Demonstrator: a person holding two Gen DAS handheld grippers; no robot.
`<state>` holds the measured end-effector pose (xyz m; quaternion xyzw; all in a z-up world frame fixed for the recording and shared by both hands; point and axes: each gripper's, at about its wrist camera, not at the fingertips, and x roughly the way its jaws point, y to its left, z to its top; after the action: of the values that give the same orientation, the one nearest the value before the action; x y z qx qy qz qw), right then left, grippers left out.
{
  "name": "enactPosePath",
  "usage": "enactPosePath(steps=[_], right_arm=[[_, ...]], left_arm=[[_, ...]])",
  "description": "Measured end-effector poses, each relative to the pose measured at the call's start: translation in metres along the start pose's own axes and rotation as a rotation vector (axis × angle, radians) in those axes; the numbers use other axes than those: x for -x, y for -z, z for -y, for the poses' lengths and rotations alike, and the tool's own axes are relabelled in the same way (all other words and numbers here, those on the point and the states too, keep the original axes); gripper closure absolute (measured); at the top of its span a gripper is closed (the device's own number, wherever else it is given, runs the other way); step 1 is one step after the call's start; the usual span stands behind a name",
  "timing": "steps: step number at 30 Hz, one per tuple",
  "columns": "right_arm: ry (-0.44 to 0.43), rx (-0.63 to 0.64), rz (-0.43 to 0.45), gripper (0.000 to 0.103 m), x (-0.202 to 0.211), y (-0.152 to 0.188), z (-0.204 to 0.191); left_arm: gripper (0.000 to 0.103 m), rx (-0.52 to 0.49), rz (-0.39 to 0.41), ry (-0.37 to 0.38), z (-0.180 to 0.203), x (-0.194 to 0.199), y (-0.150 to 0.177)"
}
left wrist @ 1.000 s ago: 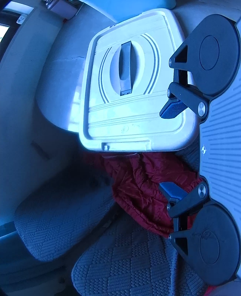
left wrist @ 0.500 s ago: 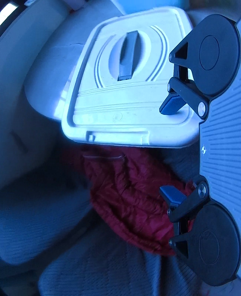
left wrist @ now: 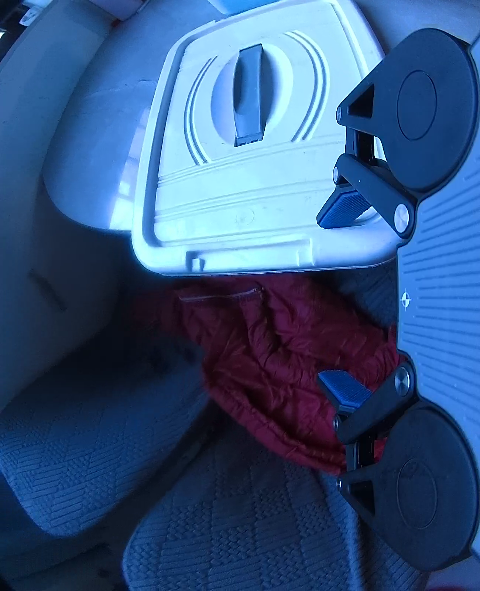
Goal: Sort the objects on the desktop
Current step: 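Grasp the edge of the white lid with both grippers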
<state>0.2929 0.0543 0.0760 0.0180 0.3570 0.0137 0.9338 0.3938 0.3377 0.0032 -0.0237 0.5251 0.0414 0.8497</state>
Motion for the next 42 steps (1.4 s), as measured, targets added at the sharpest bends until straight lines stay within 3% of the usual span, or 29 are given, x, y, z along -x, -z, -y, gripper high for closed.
enactPosePath(steps=[6, 12, 15, 22, 26, 27, 28, 29, 36, 42], right_arm=[[-0.008, 0.003, -0.003, 0.016, -0.001, 0.0, 0.0], [-0.018, -0.004, -0.012, 0.016, -0.004, 0.0, 0.001], [-0.024, -0.007, -0.018, 0.016, -0.004, -0.001, 0.005], [-0.021, -0.014, -0.016, 0.016, -0.005, -0.002, 0.006], [-0.017, -0.016, -0.023, 0.016, -0.005, 0.003, -0.002], [-0.018, -0.016, -0.026, 0.016, -0.006, 0.003, -0.002], [-0.018, -0.016, -0.028, 0.016, -0.007, 0.003, -0.003], [-0.019, -0.015, -0.031, 0.016, -0.007, 0.004, -0.003], [-0.023, -0.012, -0.04, 0.016, -0.007, 0.008, -0.01], [-0.003, -0.048, -0.057, 0.016, -0.008, 0.01, -0.001]], left_arm=[[0.017, -0.01, 0.009, -0.042, -0.008, 0.0, -0.009], [0.017, 0.059, -0.012, -0.015, -0.015, -0.003, -0.016], [0.017, 0.172, -0.058, 0.081, -0.025, -0.011, -0.017], [0.017, 0.607, -0.174, 0.402, -0.078, -0.049, 0.0], [0.02, 0.721, -0.151, 0.541, -0.091, -0.062, 0.015], [0.03, 0.745, -0.136, 0.581, -0.092, -0.063, 0.019], [0.048, 0.775, -0.119, 0.632, -0.093, -0.063, 0.022], [0.054, 0.802, -0.107, 0.672, -0.091, -0.063, 0.025], [0.059, 0.787, -0.095, 0.698, -0.086, -0.055, 0.027], [0.062, 0.755, -0.094, 0.713, -0.115, -0.07, 0.028]])
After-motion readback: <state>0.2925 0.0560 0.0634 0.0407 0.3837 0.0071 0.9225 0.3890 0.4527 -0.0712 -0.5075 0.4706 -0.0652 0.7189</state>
